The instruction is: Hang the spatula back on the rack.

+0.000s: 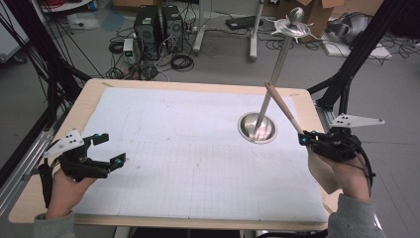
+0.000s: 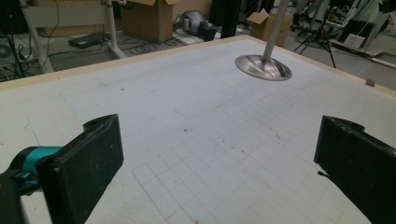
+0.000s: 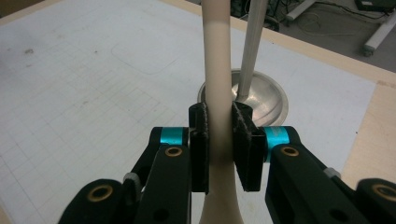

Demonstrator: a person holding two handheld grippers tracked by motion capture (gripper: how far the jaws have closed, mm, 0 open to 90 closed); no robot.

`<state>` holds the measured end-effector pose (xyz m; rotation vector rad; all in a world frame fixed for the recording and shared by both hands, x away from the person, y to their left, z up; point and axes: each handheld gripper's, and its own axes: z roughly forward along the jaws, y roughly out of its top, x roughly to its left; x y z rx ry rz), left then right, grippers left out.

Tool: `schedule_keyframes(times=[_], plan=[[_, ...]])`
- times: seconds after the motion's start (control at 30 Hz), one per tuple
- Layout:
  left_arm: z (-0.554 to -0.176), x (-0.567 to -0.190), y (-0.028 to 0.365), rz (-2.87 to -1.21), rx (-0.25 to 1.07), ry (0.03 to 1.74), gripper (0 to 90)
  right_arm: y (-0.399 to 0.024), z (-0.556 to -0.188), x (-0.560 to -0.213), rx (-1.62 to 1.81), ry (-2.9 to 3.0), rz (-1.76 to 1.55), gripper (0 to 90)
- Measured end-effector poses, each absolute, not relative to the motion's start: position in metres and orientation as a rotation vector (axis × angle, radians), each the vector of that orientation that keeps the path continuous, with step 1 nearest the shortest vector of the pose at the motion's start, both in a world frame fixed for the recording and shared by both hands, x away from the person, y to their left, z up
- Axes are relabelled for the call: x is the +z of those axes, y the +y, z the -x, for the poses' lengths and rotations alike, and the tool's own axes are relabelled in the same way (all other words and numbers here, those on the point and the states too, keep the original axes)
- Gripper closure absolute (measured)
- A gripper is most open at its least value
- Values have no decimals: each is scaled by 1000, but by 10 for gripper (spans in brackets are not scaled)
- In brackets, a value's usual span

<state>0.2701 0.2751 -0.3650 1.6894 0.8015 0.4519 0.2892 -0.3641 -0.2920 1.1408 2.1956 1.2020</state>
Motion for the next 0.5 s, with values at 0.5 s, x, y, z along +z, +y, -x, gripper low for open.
schedule_keyframes(times=[0.5], plan=[[-270,-366,276,-1685,448,806,17,-380,-287,-266,1236,2114,-1162,780]])
